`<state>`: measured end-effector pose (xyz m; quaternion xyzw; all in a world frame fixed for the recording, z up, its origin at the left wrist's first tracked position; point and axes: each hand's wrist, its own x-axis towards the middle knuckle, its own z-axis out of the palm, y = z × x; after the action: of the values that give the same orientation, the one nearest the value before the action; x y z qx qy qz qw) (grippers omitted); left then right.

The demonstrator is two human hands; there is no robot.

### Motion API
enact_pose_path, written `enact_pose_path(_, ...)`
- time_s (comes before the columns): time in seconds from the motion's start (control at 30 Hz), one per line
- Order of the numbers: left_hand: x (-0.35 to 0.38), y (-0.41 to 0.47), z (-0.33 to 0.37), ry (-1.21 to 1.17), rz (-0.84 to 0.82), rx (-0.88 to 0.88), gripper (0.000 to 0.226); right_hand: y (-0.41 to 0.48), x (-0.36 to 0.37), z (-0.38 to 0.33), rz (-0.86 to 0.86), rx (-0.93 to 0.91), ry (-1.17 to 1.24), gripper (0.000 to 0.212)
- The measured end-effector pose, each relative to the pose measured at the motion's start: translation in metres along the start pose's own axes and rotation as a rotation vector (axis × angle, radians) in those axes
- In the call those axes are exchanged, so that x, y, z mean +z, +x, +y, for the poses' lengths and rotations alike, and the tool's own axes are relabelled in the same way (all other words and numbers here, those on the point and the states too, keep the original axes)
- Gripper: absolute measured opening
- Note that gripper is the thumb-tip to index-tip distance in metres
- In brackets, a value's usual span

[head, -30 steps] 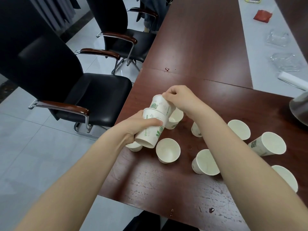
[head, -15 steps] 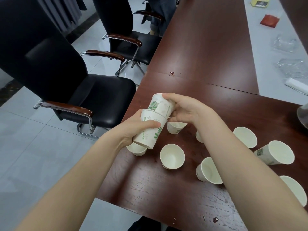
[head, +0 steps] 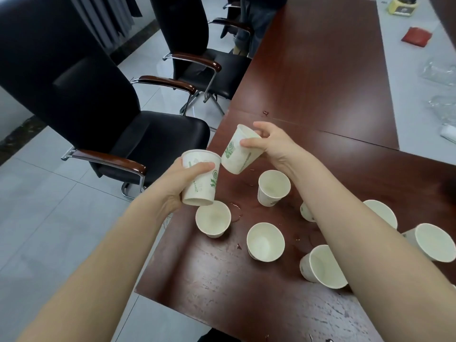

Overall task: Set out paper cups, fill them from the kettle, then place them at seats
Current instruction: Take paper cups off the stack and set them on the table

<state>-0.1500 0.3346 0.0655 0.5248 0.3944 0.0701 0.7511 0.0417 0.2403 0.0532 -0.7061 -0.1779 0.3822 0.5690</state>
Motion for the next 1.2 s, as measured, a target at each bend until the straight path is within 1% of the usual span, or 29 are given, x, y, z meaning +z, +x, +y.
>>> enact_pose_path(0.03, -0.002, 0.001, 0.001, -0.021, 0.015, 0.002, 0.028, 0.002, 0.002, 0.004, -0.012, -0.006, -0.107, 0.077)
enact_pose_path(0.1, -0.005, 0.001, 0.003, -0.054, 0.028, 0.009, 0.029, 0.004, 0.007, 0.01, -0.047, -0.019, -0.28, 0.082)
enact_pose_path(0.17, -0.007, 0.002, 0.003, -0.068, 0.03, 0.02, 0.028, 0.004, 0.013, 0.016, -0.081, -0.029, -0.394, 0.082)
enact_pose_path(0.23, -0.01, 0.003, 0.001, -0.066, 0.04, 0.022, 0.036, 0.004, 0.019, 0.022, -0.108, -0.044, -0.472, 0.08)
enact_pose_path(0.3, -0.013, 0.003, -0.002, -0.06, 0.045, 0.019, 0.047, 0.006, 0.025, 0.029, -0.126, -0.062, -0.505, 0.081)
enact_pose_path(0.4, -0.017, 0.003, -0.004, -0.067, 0.081, -0.004, 0.072, 0.009, 0.032, 0.037, -0.124, -0.066, -0.533, 0.079)
enact_pose_path(0.5, -0.019, 0.004, -0.006, -0.085, 0.11, 0.0, 0.073, 0.014, 0.038, 0.045, -0.127, -0.064, -0.551, 0.078)
enact_pose_path(0.6, -0.02, 0.003, -0.008, -0.101, 0.124, -0.007, 0.079, 0.016, 0.043, 0.051, -0.126, -0.083, -0.57, 0.081)
enact_pose_path(0.67, -0.02, 0.003, -0.009, -0.109, 0.119, -0.003, 0.077, 0.017, 0.045, 0.055, -0.124, -0.098, -0.602, 0.082)
enact_pose_path(0.7, -0.02, 0.003, -0.01, -0.113, 0.108, 0.0, 0.071, 0.017, 0.046, 0.058, -0.132, -0.104, -0.631, 0.083)
enact_pose_path(0.8, -0.018, 0.004, -0.012, -0.119, 0.086, 0.022, 0.034, 0.017, 0.05, 0.066, -0.163, -0.11, -0.679, 0.084)
enact_pose_path(0.87, -0.016, 0.004, -0.013, -0.126, 0.078, 0.033, 0.021, 0.018, 0.053, 0.069, -0.17, -0.125, -0.705, 0.085)
enact_pose_path(0.93, -0.014, 0.005, -0.013, -0.13, 0.074, 0.044, 0.022, 0.019, 0.054, 0.069, -0.172, -0.141, -0.765, 0.086)
enact_pose_path(1.03, -0.014, 0.007, -0.014, -0.137, 0.083, 0.048, 0.041, 0.017, 0.054, 0.068, -0.181, -0.155, -0.866, 0.091)
enact_pose_path(1.2, -0.011, 0.01, -0.015, -0.129, 0.074, 0.073, 0.05, 0.004, 0.05, 0.065, -0.177, -0.259, -0.959, 0.112)
